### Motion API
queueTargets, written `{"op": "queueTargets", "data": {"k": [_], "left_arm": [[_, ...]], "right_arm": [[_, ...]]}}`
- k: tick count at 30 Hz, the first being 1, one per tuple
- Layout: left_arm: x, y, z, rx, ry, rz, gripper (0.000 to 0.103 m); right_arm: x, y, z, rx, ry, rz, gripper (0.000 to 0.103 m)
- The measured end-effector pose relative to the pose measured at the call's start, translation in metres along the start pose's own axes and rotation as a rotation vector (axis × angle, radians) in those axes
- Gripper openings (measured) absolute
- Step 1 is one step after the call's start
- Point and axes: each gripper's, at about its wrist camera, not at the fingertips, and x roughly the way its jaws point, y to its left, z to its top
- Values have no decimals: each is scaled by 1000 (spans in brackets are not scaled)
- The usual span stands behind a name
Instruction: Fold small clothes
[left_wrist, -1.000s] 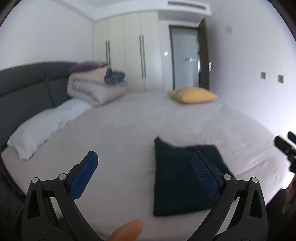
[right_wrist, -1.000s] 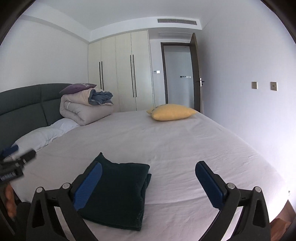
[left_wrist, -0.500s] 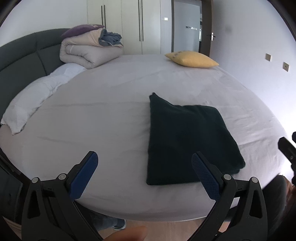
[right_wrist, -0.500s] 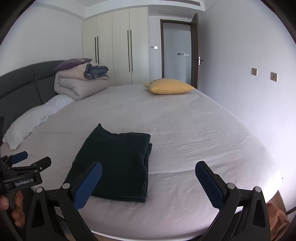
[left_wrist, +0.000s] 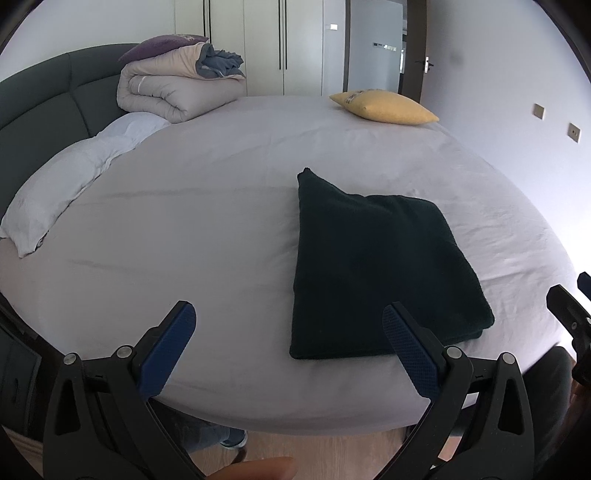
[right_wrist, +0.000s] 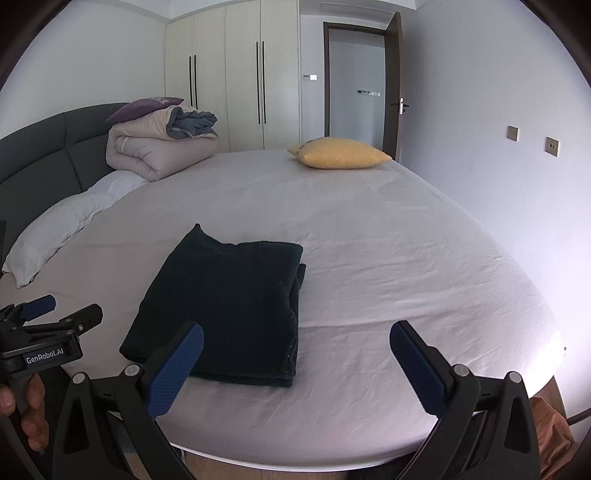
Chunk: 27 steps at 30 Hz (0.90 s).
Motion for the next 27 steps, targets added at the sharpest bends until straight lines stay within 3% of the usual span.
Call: {"op": "queueTargets", "data": {"k": [27], "left_arm": [[8,-5,-4,-9,19,5,103]], "right_arm": [[2,4,-4,-3,19,6,103]]}}
